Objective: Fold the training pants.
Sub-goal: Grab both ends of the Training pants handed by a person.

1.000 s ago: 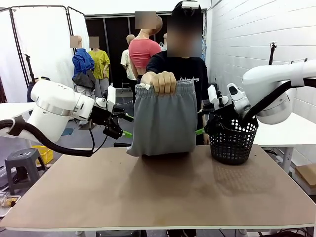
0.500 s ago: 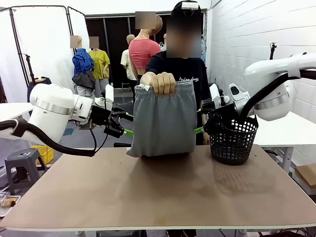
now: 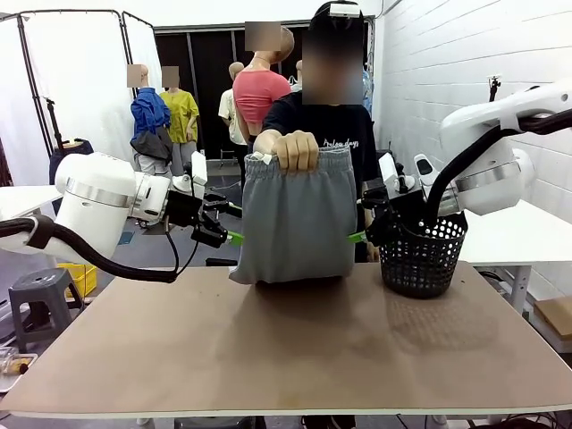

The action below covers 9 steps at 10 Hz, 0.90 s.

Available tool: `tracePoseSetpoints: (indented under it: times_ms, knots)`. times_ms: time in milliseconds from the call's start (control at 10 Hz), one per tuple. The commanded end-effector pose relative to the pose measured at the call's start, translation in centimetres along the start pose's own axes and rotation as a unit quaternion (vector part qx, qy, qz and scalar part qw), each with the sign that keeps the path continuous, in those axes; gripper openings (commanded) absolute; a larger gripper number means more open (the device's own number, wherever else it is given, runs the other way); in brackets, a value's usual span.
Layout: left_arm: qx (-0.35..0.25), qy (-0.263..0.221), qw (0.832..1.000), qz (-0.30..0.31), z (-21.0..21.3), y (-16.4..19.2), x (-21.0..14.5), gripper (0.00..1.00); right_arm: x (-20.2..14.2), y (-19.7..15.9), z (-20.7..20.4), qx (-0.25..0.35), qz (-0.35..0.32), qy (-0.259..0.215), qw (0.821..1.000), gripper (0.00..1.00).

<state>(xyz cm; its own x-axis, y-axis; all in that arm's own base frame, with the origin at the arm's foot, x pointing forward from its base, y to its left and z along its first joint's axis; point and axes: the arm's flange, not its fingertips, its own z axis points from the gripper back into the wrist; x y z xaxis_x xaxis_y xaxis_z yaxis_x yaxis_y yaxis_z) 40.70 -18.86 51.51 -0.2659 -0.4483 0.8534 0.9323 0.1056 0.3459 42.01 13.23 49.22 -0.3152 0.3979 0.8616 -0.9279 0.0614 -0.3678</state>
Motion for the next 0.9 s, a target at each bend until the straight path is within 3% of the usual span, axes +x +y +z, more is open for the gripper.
tracePoseSetpoints:
  times_ms: [0, 500, 800]
  knots:
    - [0.034, -0.047, 0.998, -0.022, -1.2, -0.4, -0.5, 1.0, -0.3, 0.0, -0.7, 0.004, 0.027, -0.055, 0.998, 1.0]
    - [0.006, -0.081, 0.996, -0.027, -2.5, -0.8, 1.0, 1.0, 0.8, 0.7, -1.3, 0.003, 0.059, -0.117, 0.991, 1.0]
    - [-0.023, -0.11, 0.994, 0.008, -4.0, -0.9, 1.9, 1.0, 2.1, 0.6, -2.4, 0.014, 0.062, -0.147, 0.987, 1.0]
